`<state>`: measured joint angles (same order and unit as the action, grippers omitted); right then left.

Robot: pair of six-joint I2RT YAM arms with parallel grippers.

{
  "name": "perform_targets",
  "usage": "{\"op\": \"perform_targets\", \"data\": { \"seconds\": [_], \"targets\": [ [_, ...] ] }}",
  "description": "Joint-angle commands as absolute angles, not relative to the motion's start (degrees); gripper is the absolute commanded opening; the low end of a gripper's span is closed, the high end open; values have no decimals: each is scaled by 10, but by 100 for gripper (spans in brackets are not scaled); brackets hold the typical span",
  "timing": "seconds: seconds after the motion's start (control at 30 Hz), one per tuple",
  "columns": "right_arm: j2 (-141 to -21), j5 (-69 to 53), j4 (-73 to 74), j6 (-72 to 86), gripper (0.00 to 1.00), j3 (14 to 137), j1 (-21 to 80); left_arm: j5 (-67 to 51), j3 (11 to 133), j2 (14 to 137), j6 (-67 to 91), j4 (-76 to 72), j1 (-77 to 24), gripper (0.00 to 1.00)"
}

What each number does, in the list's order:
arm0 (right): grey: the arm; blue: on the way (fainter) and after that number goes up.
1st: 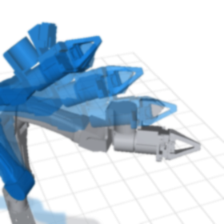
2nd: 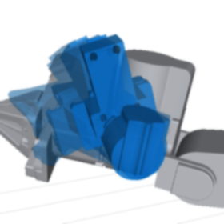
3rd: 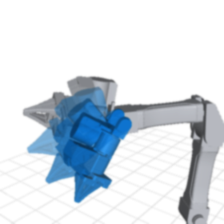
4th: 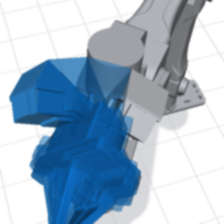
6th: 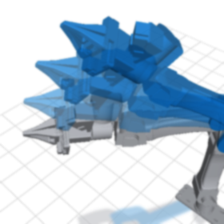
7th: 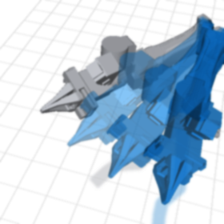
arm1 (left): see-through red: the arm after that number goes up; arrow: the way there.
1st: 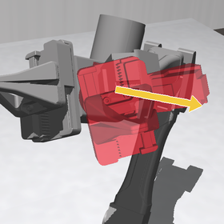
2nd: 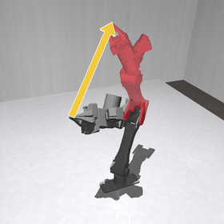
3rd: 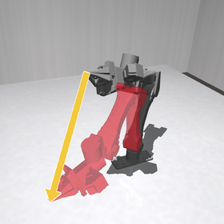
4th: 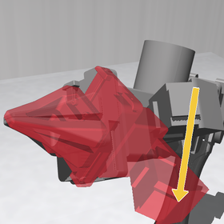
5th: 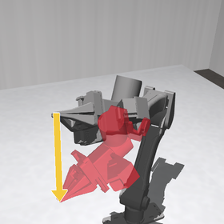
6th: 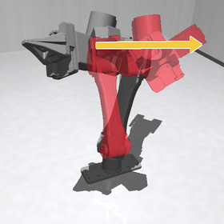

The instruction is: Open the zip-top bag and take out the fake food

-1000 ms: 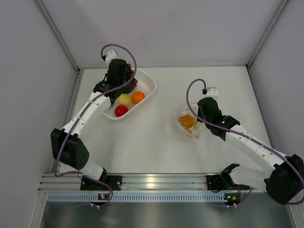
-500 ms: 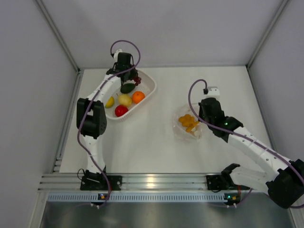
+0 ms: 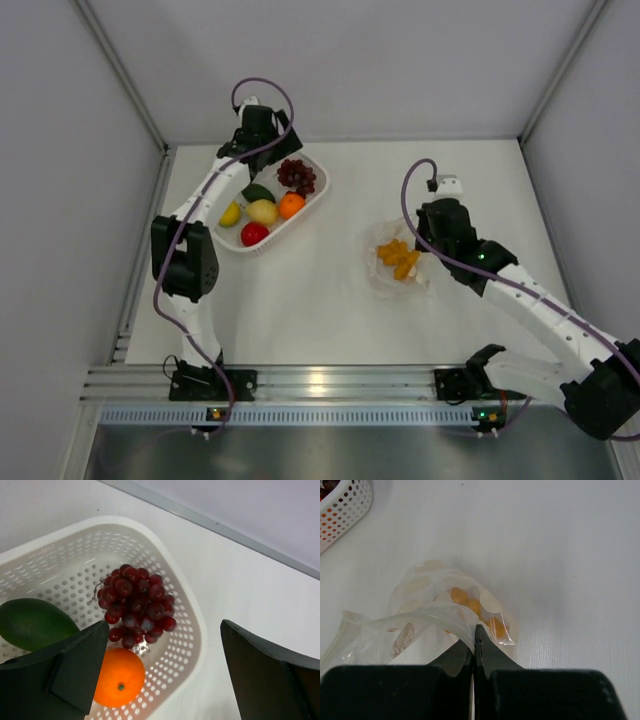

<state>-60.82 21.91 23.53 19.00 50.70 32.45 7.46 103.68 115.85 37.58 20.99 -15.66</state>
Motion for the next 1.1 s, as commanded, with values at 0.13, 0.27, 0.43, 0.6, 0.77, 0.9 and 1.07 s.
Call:
{"op": "perform_targets", "data": {
  "seconds": [0.13, 0.27, 0.43, 0.6, 0.77, 0.9, 1.07],
  "targets": [
    [-587, 168, 213, 208, 0, 534, 322, 48, 985, 972, 317, 183, -240, 99],
    [-584, 131, 199, 218, 0, 529, 322, 105, 927, 888, 296, 182, -324, 99],
    [-575, 134, 186, 237, 0, 520, 322, 170, 840, 818, 317, 164, -440, 97],
    [-577, 144, 175, 253, 0, 509, 323, 213, 781, 777, 318, 136, -556, 88],
    [-581, 162, 165, 271, 0, 498, 324, 243, 746, 764, 364, 132, -625, 74],
    [-577, 173, 149, 287, 0, 481, 330, 242, 734, 774, 388, 117, -656, 56],
    [-581, 186, 147, 301, 0, 475, 339, 232, 727, 814, 419, 94, -664, 34]
  ]
}}
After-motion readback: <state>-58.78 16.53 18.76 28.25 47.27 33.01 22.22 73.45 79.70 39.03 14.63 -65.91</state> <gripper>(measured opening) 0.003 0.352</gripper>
